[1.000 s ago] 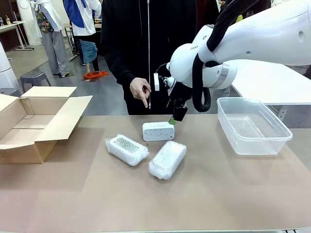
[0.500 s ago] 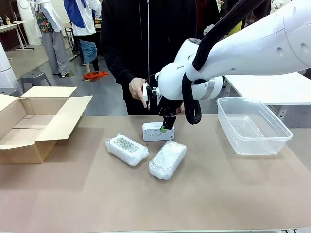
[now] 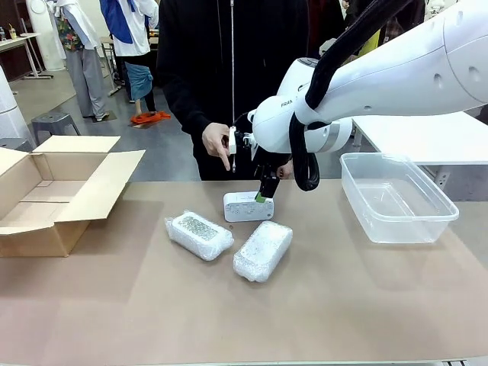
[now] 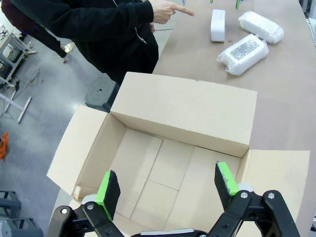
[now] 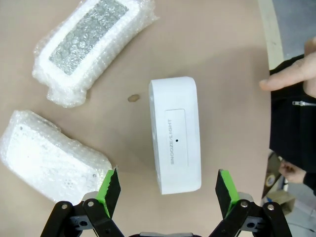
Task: Separate and place wrapped and unwrapped clocks.
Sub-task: Pick up the Digital clock indicated by the person.
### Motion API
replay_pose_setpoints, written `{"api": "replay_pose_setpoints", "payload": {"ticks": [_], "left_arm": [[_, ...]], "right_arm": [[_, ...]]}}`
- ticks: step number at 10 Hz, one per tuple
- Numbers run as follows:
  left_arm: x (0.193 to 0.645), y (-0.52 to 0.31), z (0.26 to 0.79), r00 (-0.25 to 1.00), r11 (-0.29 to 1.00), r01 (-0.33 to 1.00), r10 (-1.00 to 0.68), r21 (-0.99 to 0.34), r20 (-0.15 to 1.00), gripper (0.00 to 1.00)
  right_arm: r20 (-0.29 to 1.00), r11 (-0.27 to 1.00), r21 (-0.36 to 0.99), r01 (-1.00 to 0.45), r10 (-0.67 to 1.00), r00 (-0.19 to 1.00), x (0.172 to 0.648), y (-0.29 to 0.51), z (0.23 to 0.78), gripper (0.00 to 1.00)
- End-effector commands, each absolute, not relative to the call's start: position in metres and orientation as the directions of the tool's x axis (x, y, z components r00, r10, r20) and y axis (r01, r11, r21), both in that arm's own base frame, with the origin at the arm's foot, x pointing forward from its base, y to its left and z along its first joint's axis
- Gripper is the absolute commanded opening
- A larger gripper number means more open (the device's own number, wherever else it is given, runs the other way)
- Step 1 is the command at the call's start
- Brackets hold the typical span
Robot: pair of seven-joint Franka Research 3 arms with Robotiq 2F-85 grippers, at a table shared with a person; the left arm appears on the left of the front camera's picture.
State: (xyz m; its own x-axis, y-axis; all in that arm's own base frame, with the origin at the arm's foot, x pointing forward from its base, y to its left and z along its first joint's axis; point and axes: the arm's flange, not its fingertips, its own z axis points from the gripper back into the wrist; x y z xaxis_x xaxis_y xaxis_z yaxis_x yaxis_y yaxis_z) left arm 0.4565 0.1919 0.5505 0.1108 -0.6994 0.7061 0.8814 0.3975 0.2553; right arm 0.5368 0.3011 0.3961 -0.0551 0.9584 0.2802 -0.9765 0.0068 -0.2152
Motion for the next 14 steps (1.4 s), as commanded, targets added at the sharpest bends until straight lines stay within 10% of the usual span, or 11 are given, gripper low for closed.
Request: {"api": "replay_pose_setpoints", "payload": {"ticks": [1,14], "left_arm": [[0.4569,0.1923,0.5514,0.096,0.397,0.88,-0.686,0.26,0.721,1.0],[0.4569,0.1923,0.5514,0.096,0.397,0.88,-0.686,0.26,0.721,1.0]], "right_arm": [[0.269,-0.005,-0.214,-0.977,0.961,-0.063,0.5359,0.2984,0.4043,1.0],[0.28,0.009,-0.22,-0.975,0.958,-0.054,0.5373,0.2985,0.401,1.0]]}}
